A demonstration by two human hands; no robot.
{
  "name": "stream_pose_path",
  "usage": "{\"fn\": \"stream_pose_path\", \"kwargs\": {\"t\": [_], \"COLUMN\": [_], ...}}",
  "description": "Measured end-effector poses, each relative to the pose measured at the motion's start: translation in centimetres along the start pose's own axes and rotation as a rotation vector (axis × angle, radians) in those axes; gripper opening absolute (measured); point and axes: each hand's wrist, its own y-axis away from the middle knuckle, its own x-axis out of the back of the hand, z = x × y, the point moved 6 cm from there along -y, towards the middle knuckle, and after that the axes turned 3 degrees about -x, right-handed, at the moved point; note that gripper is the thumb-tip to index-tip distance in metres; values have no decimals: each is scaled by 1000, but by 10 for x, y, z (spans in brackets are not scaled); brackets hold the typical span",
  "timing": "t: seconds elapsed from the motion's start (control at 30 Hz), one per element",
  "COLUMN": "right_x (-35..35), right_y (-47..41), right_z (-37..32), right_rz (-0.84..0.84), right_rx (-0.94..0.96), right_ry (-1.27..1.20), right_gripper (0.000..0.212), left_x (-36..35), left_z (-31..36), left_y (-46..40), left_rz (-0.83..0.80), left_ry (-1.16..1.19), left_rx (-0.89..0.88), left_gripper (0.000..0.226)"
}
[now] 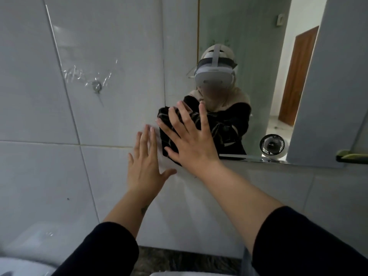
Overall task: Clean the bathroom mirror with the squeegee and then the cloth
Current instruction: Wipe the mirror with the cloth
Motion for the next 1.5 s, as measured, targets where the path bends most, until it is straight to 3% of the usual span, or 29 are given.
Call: {"fn": "stream_pose_path", "kwargs": {"t": [0.3,0.73,0.93,1.2,1.4,1.5], "right_x": [-17,-27,-29,-21,-6,3], "right_y": [30,113,156,195,228,237], "right_z": [-1,95,148,199,228,227], "right_rz": [23,62,74,143,-1,-154], "right_rx": [152,-30,-178,-328,-730,-880], "right_ry": [123,98,133,-60,-224,-467], "right_gripper": [79,64,81,67,77,74], "left_x": [-15,-31,-49,-57,-50,-42], "left_z": [15,100,144,153,154,164], "left_y": [14,24,30,32,32,36], "left_rz": [6,-19,-76,-149,-219,-271], "left_ry": [32,-168,-165,-175,-140,-14], "left_rx": [73,-155,-239,-202,-198,-185], "left_gripper": [117,108,103,100,97,85]}}
